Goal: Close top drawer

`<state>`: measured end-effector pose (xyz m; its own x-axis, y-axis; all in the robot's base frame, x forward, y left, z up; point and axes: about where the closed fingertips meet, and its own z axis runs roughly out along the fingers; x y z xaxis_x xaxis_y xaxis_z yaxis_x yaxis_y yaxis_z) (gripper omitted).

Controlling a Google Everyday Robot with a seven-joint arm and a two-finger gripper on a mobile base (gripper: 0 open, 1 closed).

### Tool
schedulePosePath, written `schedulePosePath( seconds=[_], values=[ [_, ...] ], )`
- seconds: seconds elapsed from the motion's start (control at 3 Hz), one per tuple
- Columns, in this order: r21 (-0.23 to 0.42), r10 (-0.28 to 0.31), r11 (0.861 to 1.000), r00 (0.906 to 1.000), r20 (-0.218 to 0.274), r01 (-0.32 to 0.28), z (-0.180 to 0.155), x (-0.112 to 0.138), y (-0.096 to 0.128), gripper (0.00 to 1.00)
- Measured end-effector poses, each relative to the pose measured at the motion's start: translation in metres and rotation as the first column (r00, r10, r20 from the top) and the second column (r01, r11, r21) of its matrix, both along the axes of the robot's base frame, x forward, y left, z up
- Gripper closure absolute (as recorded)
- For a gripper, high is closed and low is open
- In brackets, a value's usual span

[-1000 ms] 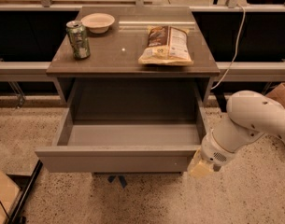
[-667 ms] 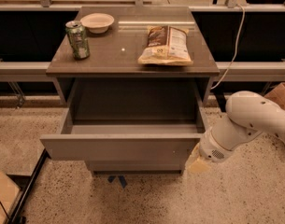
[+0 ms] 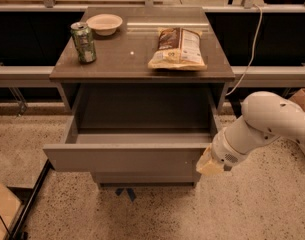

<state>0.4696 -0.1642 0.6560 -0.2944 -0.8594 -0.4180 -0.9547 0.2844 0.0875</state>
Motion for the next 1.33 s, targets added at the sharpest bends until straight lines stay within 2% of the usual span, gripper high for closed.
schedulePosePath(
  seconds=[0.33,0.67,1.0,1.33],
  values=[
    [-0.026,0.069,0.997,0.9877,0.140,-0.066,0.025,0.052,0.014,1.00],
    [-0.026,0.068,0.998,0.9878,0.140,-0.065,0.025,0.052,0.014,1.00],
    [-0.004,0.027,1.000,0.9883,0.150,-0.027,0.019,0.061,0.010,1.00],
    [0.023,0.022,0.999,0.9829,0.183,-0.027,0.012,0.082,0.012,1.00]
  ],
)
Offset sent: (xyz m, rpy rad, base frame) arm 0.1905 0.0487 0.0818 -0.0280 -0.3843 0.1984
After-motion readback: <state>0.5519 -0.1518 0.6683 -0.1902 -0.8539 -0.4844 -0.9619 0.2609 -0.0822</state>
